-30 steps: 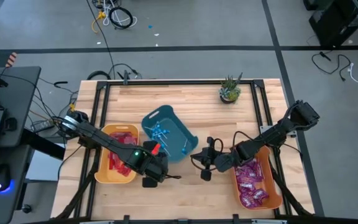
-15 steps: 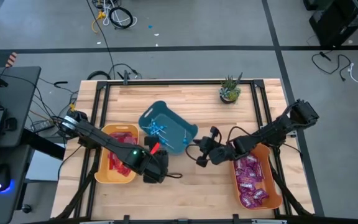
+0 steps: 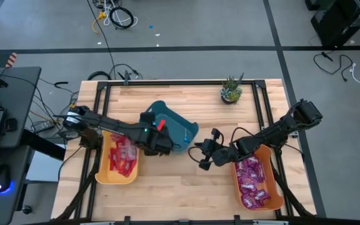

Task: Sort candy
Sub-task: Move the blue bin to the center of the table

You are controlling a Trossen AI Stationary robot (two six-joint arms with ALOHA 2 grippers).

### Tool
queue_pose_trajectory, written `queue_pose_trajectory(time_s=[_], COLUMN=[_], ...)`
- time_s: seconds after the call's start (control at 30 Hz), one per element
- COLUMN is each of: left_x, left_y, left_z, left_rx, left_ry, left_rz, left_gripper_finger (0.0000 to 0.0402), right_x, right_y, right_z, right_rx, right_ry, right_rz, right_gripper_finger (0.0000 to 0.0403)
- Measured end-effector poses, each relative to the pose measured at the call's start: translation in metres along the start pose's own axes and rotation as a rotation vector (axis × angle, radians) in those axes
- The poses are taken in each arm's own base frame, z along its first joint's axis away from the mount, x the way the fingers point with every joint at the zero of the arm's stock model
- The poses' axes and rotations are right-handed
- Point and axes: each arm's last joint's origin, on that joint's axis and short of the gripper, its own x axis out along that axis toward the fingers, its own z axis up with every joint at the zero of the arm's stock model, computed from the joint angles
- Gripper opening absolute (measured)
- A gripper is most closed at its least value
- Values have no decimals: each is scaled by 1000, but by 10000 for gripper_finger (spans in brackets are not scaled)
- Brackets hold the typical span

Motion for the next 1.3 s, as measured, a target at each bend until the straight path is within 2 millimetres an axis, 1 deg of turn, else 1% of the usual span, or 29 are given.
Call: queue_pose_trajectory(time_s=[0.1, 0.17, 0.3, 0.47, 0.57, 1.0, 1.23, 1.3], left_x=[11, 15, 15, 14, 14, 9, 3, 2], left_y=[4, 4, 1, -3, -5, -13, -21, -21], left_z=[-1, -2, 0, 5, 8, 24, 25, 23], left_rx=[-10, -13, -24, -56, -72, -140, -134, -126], left_ry=[58, 82, 74, 43, 21, -100, -146, -136], left_rz=[-69, -105, -148, -244, -279, -469, -485, -455], left_gripper_finger=[0, 0, 0, 0, 0, 0, 0, 0], right_x=[-4, -7, -12, -19, -23, -24, -24, -23], right_y=[5, 8, 15, 28, 33, 34, 36, 35], right_z=[-1, -3, -1, 8, 10, 10, 6, 5], right_rx=[11, 10, 28, 35, 18, 7, 4, 2], right_ry=[0, 0, -27, -93, -122, -129, -78, -64], right_rz=[31, 46, 90, 262, 305, 313, 382, 375], right_gripper_finger=[0, 0, 0, 0, 0, 0, 0, 0])
